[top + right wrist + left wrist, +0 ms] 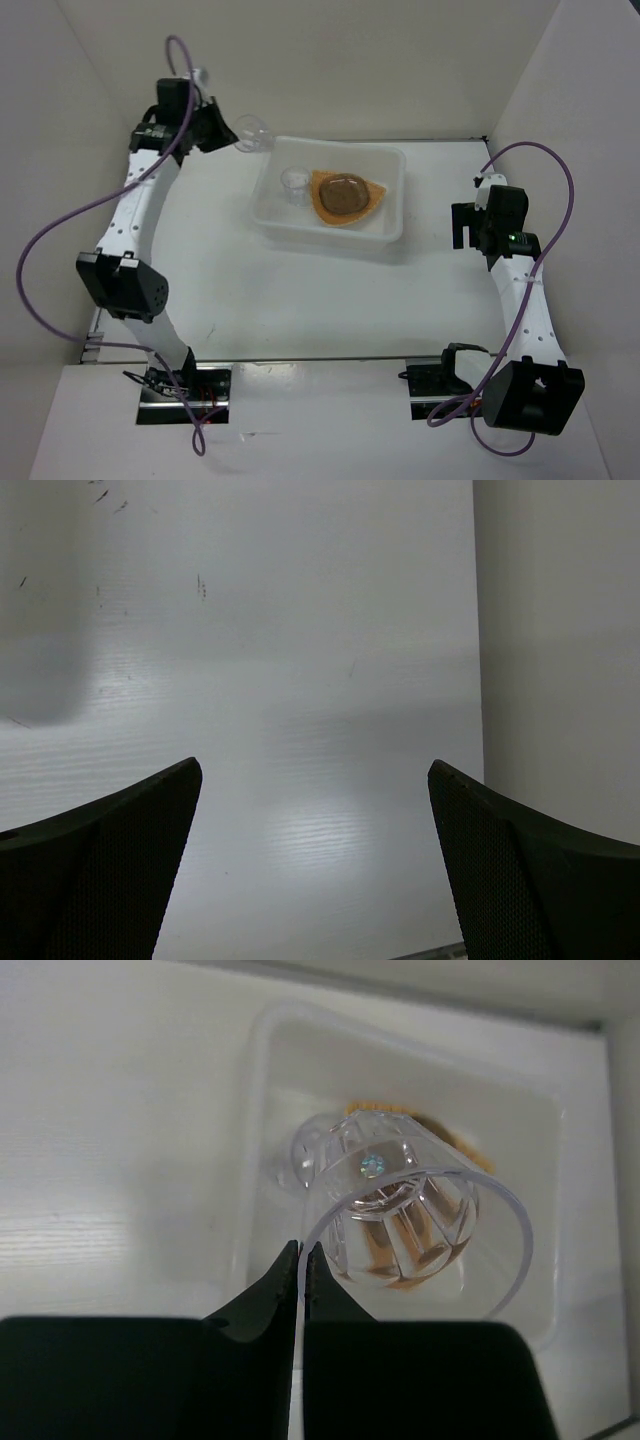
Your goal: Place the mixed dishes into the plastic bin
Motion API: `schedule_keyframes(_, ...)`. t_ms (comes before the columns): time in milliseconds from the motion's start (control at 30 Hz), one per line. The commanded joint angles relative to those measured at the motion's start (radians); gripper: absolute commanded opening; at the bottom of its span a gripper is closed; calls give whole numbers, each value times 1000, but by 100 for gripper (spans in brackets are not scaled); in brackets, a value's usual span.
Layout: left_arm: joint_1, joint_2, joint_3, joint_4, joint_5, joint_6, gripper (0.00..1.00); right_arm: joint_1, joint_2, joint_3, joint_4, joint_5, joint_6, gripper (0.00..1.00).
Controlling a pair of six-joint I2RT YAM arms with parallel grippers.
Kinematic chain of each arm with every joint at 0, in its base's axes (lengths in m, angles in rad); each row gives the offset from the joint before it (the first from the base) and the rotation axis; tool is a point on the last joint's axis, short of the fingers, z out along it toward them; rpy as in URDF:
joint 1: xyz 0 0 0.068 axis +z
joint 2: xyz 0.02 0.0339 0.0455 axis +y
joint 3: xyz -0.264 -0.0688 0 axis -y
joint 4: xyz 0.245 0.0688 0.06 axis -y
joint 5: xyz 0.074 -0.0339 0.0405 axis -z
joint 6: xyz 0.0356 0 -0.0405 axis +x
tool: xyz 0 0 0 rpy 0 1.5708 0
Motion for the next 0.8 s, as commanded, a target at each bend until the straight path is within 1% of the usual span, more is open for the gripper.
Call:
schedule_keyframes(0, -112, 89, 69, -183, -99, 172, 0, 9, -19, -6, 53, 13, 10, 98)
schedule_keyframes(67, -148, 118, 78, -183, -135, 172, 0, 9, -19, -6, 53, 13, 10, 98)
schedule_keyframes(133, -203, 190, 116, -247, -175, 172, 0, 9, -19, -6, 53, 13, 10, 98)
schedule_keyframes(200, -257, 254, 173, -276, -253, 181, 0, 9, -19, -6, 53, 13, 10, 98)
schedule_keyframes(267, -286, 293, 203, -298, -328, 192, 0, 9, -19, -6, 53, 13, 10, 98)
schedule_keyframes(300, -295, 302, 213, -298, -342, 192, 0, 9, -19, -6, 53, 13, 10, 98)
schedule_keyframes(467, -317, 367, 239, -298, -352, 201, 0, 9, -19, -6, 53, 22, 10, 98)
schedule_keyframes(700, -338, 427, 190, -264, -373, 211, 0, 9, -19, -6, 53, 22, 10, 98)
schedule_keyframes(767, -338, 448, 190, -255, -373, 211, 3, 9, -19, -6, 53, 22, 10, 98)
